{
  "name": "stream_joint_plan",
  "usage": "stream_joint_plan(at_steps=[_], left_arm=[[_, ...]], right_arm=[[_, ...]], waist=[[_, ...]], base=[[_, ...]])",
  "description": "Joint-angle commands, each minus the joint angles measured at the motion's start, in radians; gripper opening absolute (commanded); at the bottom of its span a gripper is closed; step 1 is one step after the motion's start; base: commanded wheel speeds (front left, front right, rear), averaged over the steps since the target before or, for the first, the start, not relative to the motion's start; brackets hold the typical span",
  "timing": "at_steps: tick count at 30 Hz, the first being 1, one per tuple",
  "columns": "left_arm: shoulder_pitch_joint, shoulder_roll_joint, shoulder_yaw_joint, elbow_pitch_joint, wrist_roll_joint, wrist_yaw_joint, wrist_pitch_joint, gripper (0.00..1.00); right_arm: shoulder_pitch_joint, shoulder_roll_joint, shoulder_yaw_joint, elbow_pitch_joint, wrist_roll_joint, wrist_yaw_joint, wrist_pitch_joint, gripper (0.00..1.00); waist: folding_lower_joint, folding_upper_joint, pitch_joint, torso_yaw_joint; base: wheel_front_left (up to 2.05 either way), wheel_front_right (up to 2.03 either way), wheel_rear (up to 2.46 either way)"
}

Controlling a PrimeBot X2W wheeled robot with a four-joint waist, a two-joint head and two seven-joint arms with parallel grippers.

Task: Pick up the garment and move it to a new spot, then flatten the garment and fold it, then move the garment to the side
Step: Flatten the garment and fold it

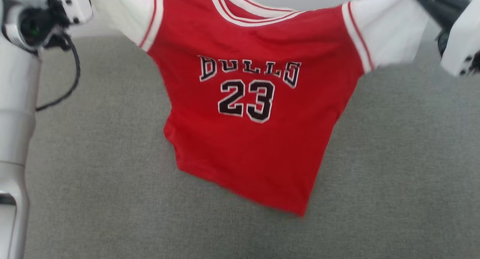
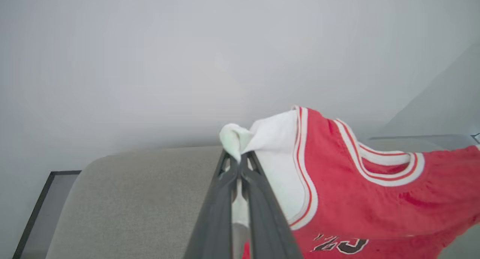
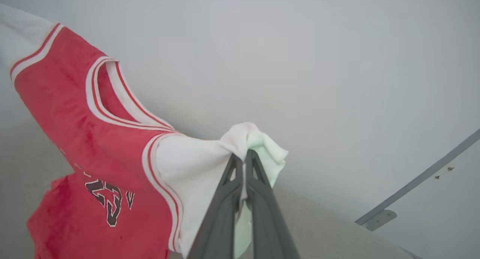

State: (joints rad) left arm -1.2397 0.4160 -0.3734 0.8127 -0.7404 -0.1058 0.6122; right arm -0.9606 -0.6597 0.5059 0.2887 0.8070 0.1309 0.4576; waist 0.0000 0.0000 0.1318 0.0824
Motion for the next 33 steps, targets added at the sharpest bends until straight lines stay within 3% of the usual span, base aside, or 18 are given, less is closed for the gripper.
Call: stream_joint_plan(at_steps=[1, 15, 20, 25, 33], left_arm=[[-0.031, 0.005, 0.006, -0.014, 0.003, 0.003, -0.009, 0.00], [-0.115, 0.042, 0.022, -0.052, -0.002, 0.034, 0.017, 0.00], [-0.136, 0.018, 0.018, -0.055, 0.011, 0.046, -0.036, 0.00], [-0.200, -0.018, 0.011, -0.022, 0.051, 0.049, -0.173, 0.00], [-0.381, -0.049, -0.017, 0.035, 0.171, 0.041, -0.535, 0.00]], right_arm=[[-0.032, 0.012, -0.008, -0.002, -0.002, 0.000, -0.012, 0.00], [-0.208, 0.079, -0.030, 0.067, -0.009, 0.000, -0.008, 0.00], [-0.305, 0.109, -0.022, 0.185, -0.064, 0.000, -0.057, 0.00], [-0.431, 0.149, 0.001, 0.348, -0.160, -0.001, -0.201, 0.00], [-0.632, 0.227, 0.002, 0.624, -0.373, -0.001, -0.576, 0.00]], waist=[[0.0000, 0.0000, -0.029, -0.008], [0.0000, 0.0000, -0.073, -0.049], [0.0000, 0.0000, -0.021, -0.055], [0.0000, 0.0000, 0.075, -0.062], [0.0000, 0.0000, 0.202, -0.056]], base=[[0.00, 0.00, 0.00], [0.00, 0.00, 0.00], [0.00, 0.00, 0.00], [0.00, 0.00, 0.00], [0.00, 0.00, 0.00]])
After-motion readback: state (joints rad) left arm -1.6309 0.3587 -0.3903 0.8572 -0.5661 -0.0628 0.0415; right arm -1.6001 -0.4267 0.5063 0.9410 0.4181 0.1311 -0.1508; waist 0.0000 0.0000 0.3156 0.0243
